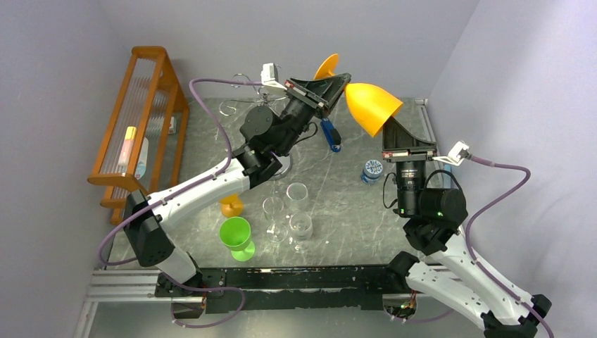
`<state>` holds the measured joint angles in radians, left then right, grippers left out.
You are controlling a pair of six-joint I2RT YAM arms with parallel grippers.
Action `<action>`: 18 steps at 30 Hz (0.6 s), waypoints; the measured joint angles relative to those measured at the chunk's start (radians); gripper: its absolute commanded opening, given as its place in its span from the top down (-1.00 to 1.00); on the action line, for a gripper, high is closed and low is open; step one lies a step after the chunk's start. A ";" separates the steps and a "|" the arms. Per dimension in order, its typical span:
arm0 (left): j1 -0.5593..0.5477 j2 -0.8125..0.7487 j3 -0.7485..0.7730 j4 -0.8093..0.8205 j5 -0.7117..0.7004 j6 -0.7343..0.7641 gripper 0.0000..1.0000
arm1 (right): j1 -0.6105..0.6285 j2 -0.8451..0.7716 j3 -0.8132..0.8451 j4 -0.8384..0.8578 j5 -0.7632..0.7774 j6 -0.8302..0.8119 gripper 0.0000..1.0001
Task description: Place the wine glass upside down on the wine glass rack
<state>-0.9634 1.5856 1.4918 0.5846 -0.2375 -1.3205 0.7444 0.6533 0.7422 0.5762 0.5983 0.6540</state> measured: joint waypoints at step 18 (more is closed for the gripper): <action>-0.007 -0.081 -0.060 0.135 0.035 0.605 0.90 | 0.002 -0.158 -0.001 -0.321 0.097 -0.159 -0.55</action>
<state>-0.9703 1.5047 1.4315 0.7200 -0.2020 -0.7151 0.7464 0.4957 0.7414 0.2550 0.6956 0.4950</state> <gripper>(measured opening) 0.116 0.738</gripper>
